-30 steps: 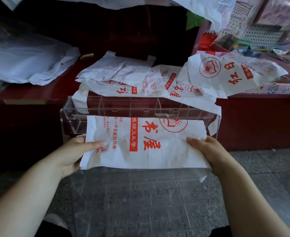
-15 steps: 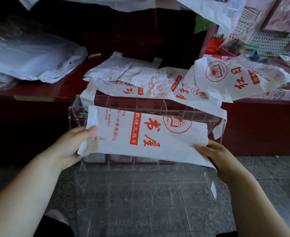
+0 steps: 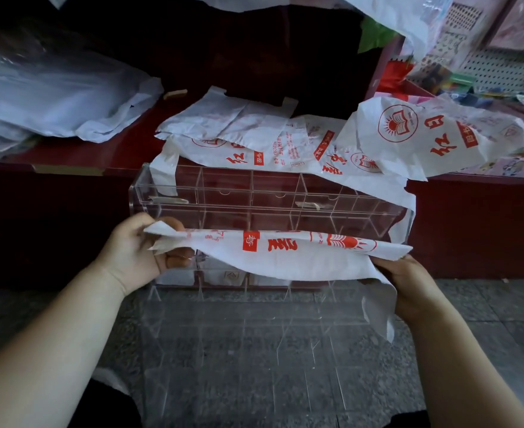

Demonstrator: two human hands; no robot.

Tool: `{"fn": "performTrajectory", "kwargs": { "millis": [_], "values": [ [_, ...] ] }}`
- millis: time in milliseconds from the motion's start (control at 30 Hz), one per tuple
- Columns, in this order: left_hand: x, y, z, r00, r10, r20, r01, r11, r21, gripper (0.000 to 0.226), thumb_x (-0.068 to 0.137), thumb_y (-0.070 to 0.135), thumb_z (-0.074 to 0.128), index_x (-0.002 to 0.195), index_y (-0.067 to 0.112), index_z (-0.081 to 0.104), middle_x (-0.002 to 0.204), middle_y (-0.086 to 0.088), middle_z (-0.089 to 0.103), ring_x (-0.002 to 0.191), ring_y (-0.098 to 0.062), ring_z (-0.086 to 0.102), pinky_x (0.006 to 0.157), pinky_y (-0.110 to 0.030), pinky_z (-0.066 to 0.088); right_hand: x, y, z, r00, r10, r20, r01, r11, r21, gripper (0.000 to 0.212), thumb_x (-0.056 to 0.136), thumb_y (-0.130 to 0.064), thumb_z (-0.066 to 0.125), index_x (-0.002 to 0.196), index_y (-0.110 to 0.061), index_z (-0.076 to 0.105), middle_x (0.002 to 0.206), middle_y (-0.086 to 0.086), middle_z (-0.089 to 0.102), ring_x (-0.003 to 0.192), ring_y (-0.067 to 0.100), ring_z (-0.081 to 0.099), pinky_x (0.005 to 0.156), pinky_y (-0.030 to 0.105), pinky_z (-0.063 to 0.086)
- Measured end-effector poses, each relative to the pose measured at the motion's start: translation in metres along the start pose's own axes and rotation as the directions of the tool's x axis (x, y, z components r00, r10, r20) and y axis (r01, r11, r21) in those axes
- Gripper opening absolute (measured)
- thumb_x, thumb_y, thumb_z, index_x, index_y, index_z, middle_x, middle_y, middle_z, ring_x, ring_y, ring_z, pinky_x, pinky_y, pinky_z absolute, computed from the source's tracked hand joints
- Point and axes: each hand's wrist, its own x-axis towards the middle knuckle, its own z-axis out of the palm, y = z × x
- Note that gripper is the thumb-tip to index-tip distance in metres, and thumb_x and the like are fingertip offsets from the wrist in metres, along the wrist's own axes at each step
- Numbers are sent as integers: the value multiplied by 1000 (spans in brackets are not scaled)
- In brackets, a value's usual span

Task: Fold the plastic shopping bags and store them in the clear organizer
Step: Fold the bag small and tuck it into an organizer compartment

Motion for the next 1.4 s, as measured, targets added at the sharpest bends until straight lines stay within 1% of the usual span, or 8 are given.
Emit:
{"fn": "performTrajectory", "kwargs": {
  "millis": [133, 300, 467, 667, 800, 1000, 1200, 1400],
  "values": [
    [0, 2, -1, 998, -58, -12, 59, 989, 138, 66, 8, 66, 81, 39, 12, 59, 59, -12, 67, 52, -16, 66, 42, -22, 52, 2, 2, 1, 998, -44, 37, 47, 995, -92, 14, 70, -13, 62, 68, -9, 76, 73, 9, 72, 70, 18, 68, 62, 26, 55],
    [3, -4, 1, 980, 52, -190, 19, 937, 350, 23, 83, -2, 57, 68, 11, 46, 47, 3, 63, 42, -1, 59, 39, -11, 44, 4, 5, -3, 997, -71, -13, 69, 992, -102, 9, 58, -8, 69, 50, -13, 70, 62, 3, 70, 59, 13, 66, 52, 22, 52],
    [6, -3, -2, 945, 174, -278, -58, 923, 380, 20, 87, -1, 53, 102, 12, 57, 75, -2, 64, 47, 3, 61, 47, -9, 49, 3, 4, 0, 1000, -9, -9, 7, 969, -248, 65, 77, 27, 31, 36, -12, 62, 50, -5, 64, 45, 4, 60, 43, 12, 46],
    [-3, 5, 6, 898, 391, -202, -221, 798, 561, 22, 88, 3, 54, 79, 20, 64, 52, 13, 65, 49, 6, 61, 49, -7, 48, 2, 12, 6, 998, 32, 45, 18, 574, -819, 47, 81, 20, 40, 72, -14, 72, 88, 3, 65, 85, 14, 59, 79, 18, 44],
    [-21, 14, 28, 911, 412, -10, -329, 742, 583, 51, 82, -2, 59, 52, 38, 70, 53, 16, 65, 51, 5, 60, 51, -8, 47, -10, -2, 38, 985, -98, 139, 165, 751, -640, 22, 88, 1, 53, 97, -19, 60, 91, -11, 62, 79, -8, 60, 72, 9, 44],
    [-33, 13, 61, 918, 327, 223, -396, 730, 557, 25, 61, 18, 69, 53, 42, 70, 56, 14, 68, 53, 2, 62, 49, -10, 47, -16, 17, 94, 920, -38, 390, 214, 881, -421, 37, 71, -31, 71, 103, -34, 53, 112, -10, 60, 111, 6, 56, 96, 27, 46],
    [-26, -3, 63, 936, 318, 147, -341, 730, 593, 37, 76, 7, 69, 56, 38, 71, 58, 14, 68, 55, 0, 64, 49, -13, 48, -17, 30, 106, 934, 71, 349, 77, 915, -395, 9, 84, -9, 62, 81, -16, 67, 83, -2, 70, 77, 15, 66, 80, 35, 53],
    [-18, -21, 64, 995, 90, 46, -97, 972, 214, 23, 56, 21, 62, 79, 20, 64, 65, 8, 71, 64, -7, 67, 59, -22, 53, -14, 31, 101, 966, 35, 256, 34, 965, -261, 15, 86, -11, 58, 77, -15, 70, 73, -6, 72, 72, 9, 67, 68, 21, 52]
  ]
}}
